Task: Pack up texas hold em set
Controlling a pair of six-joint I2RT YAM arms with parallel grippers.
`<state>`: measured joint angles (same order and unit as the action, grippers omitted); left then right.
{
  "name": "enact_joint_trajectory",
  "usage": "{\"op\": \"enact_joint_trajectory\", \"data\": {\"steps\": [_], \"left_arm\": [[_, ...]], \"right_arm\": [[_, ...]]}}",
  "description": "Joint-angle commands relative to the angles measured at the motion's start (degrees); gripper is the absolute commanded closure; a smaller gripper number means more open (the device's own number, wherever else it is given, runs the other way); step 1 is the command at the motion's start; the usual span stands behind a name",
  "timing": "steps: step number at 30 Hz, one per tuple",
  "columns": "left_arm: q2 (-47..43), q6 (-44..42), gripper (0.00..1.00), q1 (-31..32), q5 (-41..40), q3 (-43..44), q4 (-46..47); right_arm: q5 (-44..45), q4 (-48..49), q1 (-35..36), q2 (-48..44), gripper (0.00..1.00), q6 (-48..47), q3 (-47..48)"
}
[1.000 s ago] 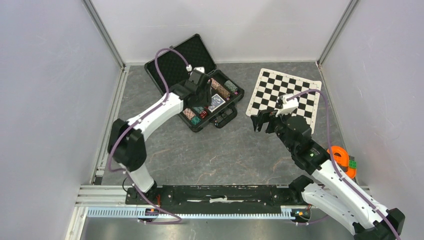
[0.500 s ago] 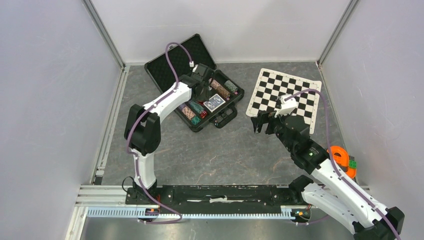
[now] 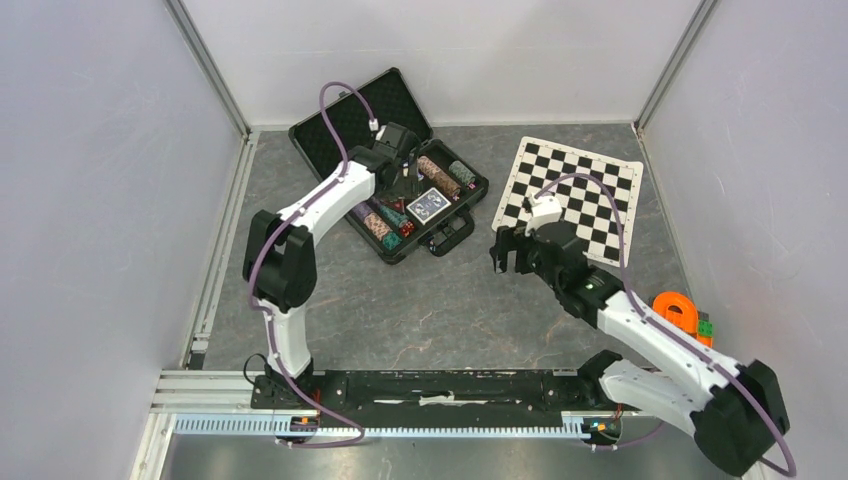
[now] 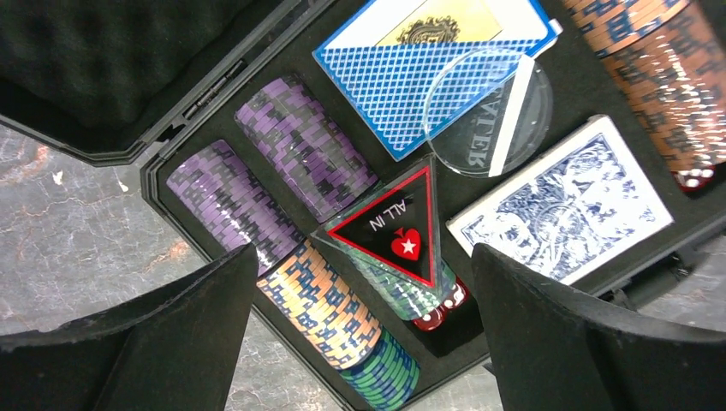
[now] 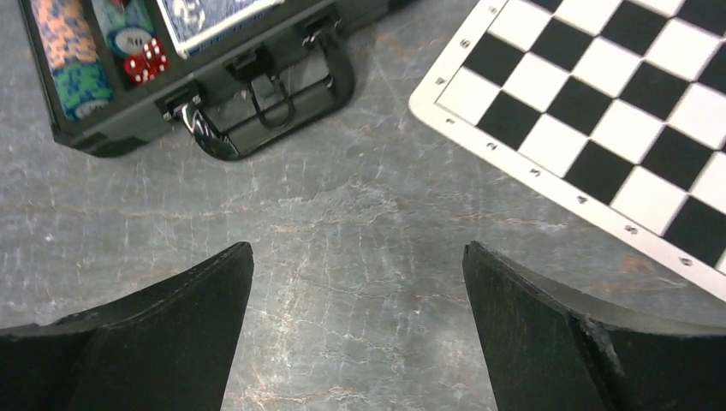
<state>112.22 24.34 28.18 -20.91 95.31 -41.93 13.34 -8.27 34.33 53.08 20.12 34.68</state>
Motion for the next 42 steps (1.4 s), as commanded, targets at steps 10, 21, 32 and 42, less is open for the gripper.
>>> {"op": "enact_joint_trajectory", "data": {"steps": [10, 21, 32, 42], "left_arm": [[-19.48, 5.77, 0.00, -15.17, 10.35, -9.78, 11.54], [-28.05, 16.87, 0.00, -35.55, 31.03, -29.27, 38.73], [-23.26, 31.89, 0.00, -46.03, 46.64, -36.51, 63.28], [-20.24, 33.86, 0.00, -46.12, 49.60, -35.96, 65.55]], "right_arm": [[-28.16, 18.61, -10.16, 25.79, 0.03, 4.09, 9.36], [-33.95, 29.64, -13.47, 49.94, 0.03, 1.21, 20.50], [-42.64, 34.73, -13.67, 61.64, 0.16, 0.99, 25.72], [-37.03, 29.86, -13.74, 55.65, 0.48, -1.97, 21.63]]}}
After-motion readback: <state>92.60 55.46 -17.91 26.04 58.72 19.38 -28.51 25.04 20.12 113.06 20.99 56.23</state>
